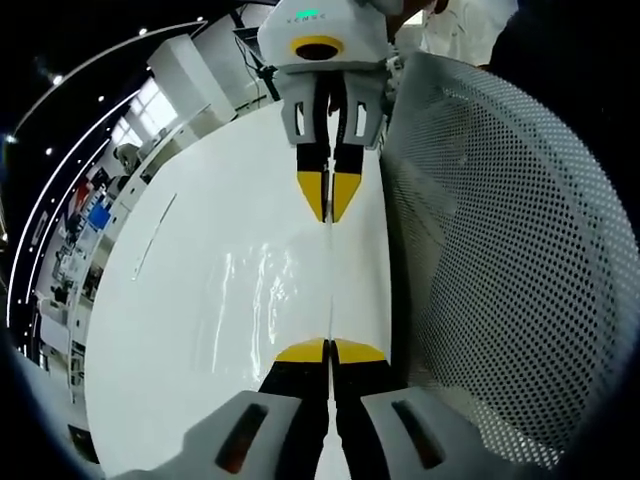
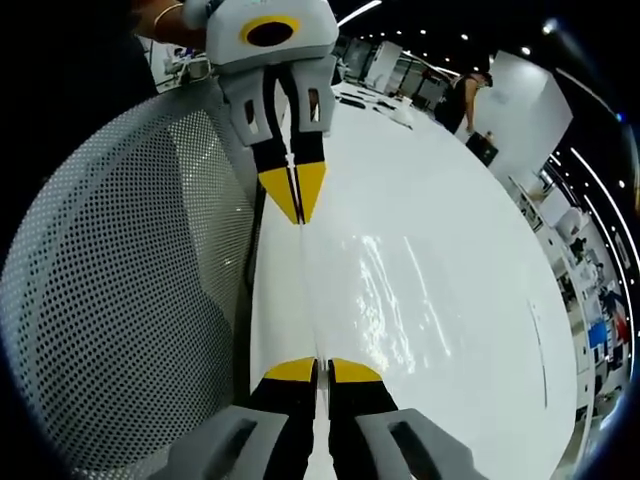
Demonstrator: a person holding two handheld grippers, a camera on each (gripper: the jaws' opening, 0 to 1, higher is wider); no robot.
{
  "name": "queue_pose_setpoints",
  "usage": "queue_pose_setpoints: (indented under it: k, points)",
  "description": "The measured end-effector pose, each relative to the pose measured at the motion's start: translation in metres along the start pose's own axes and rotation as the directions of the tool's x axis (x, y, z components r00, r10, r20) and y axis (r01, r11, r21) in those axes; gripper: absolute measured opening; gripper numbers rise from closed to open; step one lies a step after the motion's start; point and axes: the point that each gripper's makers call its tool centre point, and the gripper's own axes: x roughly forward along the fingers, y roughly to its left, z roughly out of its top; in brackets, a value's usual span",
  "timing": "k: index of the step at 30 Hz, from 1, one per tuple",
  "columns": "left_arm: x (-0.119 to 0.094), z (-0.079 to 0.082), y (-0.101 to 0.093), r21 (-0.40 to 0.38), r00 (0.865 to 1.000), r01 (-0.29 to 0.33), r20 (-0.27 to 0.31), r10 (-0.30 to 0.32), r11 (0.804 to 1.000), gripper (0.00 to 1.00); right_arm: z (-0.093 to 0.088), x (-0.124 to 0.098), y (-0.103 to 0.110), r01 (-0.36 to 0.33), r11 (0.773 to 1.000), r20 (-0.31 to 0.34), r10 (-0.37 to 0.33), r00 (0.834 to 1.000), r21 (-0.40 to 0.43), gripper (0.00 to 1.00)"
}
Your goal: Open the resealable bag by pulling the two sides of the seal apart until the entire bag opening is separated and visibly accessible.
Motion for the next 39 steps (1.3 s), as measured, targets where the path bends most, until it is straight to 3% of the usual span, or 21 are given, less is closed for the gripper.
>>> queue_pose_setpoints:
  k: [23,31,39]
  points:
    - [0.000,-0.002,-0.003,0.002,1.000,0.010,-0.007,-0.010,1.000,0.00,-0.011,0.002,0.002,0.000,1.000,-0.023,0.000,1.000,0.026,0.00]
    - [0.002,-0.004,-0.001,0.018,1.000,-0.001,-0.023,0.002,1.000,0.00,-0.008,0.000,-0.005,0.048,0.997,-0.016,-0.047,0.999,0.056,0.01]
    - [0.002,0.000,0.002,0.017,1.000,-0.020,-0.003,0.020,1.000,0.00,0.007,-0.006,-0.001,0.031,0.998,0.020,-0.032,0.999,0.059,0.03]
